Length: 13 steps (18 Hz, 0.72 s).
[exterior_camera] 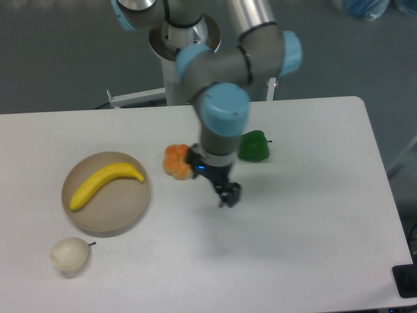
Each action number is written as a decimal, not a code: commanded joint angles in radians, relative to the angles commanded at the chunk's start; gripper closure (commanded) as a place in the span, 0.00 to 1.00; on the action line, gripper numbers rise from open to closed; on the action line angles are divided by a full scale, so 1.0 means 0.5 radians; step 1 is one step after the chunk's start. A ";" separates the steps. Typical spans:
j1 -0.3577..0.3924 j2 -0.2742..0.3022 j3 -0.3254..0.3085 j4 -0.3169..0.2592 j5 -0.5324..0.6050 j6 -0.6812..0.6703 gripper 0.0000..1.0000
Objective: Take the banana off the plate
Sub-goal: 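Move the gripper over the yellow banana on the wooden plate, then lower the gripper onto the banana's middle and close on it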
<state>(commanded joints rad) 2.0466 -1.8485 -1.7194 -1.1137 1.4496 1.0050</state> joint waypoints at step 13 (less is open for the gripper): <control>-0.528 -0.147 -0.243 0.028 0.009 -0.206 0.00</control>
<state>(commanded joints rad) 1.7825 -1.9219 -1.8408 -1.0999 1.4542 0.9021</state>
